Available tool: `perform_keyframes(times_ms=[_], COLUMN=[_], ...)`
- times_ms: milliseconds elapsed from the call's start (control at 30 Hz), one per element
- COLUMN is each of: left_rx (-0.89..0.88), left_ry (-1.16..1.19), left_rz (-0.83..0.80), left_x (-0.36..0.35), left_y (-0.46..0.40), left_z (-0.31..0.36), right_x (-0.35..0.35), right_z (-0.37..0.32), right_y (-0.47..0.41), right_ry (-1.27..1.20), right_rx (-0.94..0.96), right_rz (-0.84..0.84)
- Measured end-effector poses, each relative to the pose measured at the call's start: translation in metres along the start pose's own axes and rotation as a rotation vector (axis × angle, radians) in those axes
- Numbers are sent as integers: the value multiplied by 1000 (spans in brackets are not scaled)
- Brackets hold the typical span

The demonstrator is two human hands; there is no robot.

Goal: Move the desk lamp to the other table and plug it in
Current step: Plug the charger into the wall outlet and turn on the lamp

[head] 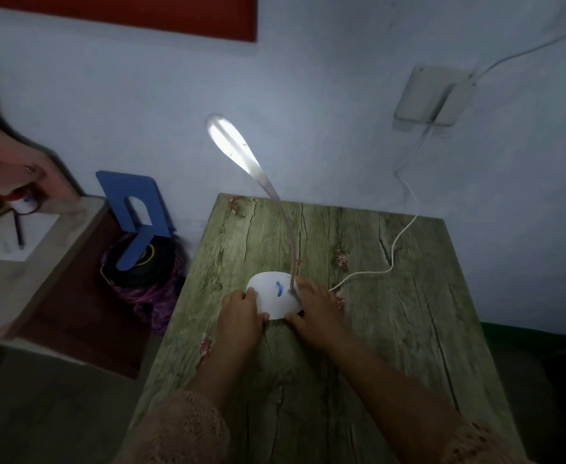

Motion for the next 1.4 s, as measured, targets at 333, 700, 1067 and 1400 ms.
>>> perform_keyframes(times_ms=[333,700,1067,1400], left_rx=[-16,-6,25,29], left_ry=[-109,-77,-79,21], left_rz=[-13,-19,-38,-90], left_x=[-1,-1,-1,-5], left_y=[-2,1,1,2], left_z=[2,2,1,0], right_x=[3,5,6,12], right_z=[-1,-4,-6,-9], right_y=[-1,1,2,8], right_ry=[49,70,103,-4], right_rx=[-20,-31,-45,-26], right_rz=[44,29,24,15])
Point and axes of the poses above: each hand's wrist, its own y-axis away from the middle knuckle, its own x-axis out of the back of the hand, z = x × y, the point moved 10 cm from there along -y, towards the middle knuckle, and after that the axes turned 14 degrees about -x, right-handed, at the moved point
